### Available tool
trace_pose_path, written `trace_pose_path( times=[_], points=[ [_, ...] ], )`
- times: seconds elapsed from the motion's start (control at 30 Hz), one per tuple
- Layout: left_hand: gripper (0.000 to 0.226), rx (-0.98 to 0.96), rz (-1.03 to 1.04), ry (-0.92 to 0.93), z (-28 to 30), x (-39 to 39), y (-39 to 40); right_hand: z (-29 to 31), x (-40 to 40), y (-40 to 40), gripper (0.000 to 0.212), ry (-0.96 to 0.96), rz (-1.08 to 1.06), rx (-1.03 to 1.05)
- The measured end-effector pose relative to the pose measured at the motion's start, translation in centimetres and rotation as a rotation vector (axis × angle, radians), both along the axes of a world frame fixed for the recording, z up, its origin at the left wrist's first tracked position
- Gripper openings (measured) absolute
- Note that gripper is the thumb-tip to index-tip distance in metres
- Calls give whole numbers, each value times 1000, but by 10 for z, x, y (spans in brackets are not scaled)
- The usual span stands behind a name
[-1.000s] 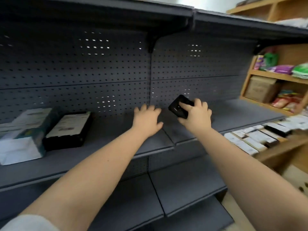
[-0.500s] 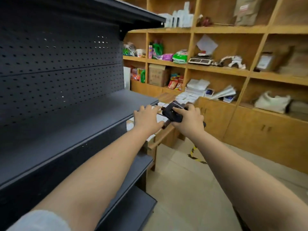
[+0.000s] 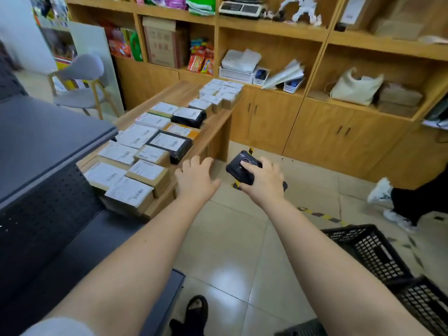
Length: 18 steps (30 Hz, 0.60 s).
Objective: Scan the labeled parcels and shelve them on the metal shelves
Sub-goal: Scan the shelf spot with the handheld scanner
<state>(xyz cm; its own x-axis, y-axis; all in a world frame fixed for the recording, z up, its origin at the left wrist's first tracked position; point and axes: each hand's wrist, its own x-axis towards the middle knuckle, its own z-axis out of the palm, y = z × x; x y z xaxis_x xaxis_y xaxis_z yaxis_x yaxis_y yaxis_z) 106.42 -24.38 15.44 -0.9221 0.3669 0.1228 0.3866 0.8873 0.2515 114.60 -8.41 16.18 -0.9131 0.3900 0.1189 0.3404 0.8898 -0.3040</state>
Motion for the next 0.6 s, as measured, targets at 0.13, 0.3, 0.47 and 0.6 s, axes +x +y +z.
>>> trace_pose_path(
  times=[0.13,0.3,0.47,0.6],
  points=[
    [59,0,43,-127,-35,-66,45,-31,-58,28,57,-21,-74,-58],
    [64,-31,35,-338,-81,-131,101,-58,-119,65,60,-61,-199,-194],
    [63,4,-44,-322,-96,-206,153,-81,-182,121,63,-44,-242,-300],
    [65,33,-40,-268,-100,-282,194,-95,-264,169,62,-59,-168,-260]
  ],
)
